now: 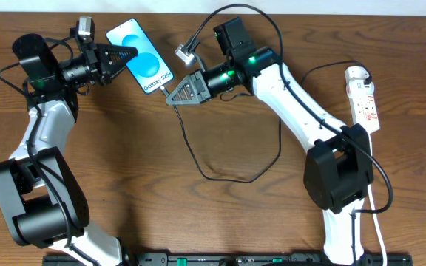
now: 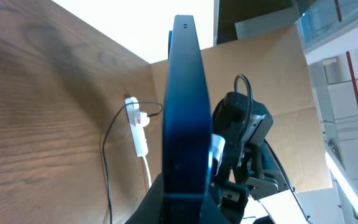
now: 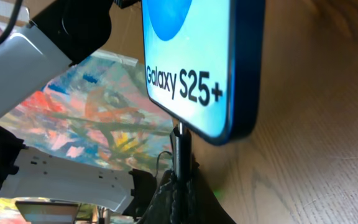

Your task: Plug charger to phone and switch on socket

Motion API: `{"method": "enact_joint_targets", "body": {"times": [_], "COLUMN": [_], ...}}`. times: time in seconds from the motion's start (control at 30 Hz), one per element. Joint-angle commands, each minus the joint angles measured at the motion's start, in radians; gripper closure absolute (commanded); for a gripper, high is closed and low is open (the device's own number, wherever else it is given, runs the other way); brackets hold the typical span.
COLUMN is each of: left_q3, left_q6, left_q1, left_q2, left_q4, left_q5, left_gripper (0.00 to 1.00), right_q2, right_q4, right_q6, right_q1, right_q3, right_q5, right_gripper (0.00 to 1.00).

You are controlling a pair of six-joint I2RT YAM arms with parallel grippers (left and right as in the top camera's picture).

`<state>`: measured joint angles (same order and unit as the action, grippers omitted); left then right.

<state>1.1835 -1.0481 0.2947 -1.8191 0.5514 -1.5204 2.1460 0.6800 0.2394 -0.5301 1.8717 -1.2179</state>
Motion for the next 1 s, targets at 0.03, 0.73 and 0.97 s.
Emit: {"method": "enact_joint_targets", "body": {"times": [0.03,0.73,0.97], "left_q3": [0.002,0.002,0.002], "left_q6": [-0.005,-0.005,-0.005], "left_q1": [0.0,0.001,0.001], "left_q2": [0.02,0.02,0.02], "left_q4": [0.011,0.011,0.011], "left_q5": [-0.043,-0.05,-0.05], "left_gripper": [0.93,0.93,0.93], "right_q2": [0.016,0.016,0.07], "right_q4": [-0.018,-0.016,-0.058], "right_q6": [0.016,0.043,0.039], "right_q1": [-0.016,0.063,0.061], "right_q3": [-0.009,-0.018,-0.02], "right_q5": [-0.012,-0.114,-0.301], "right_gripper": [0.99,0.99,0.99]}}
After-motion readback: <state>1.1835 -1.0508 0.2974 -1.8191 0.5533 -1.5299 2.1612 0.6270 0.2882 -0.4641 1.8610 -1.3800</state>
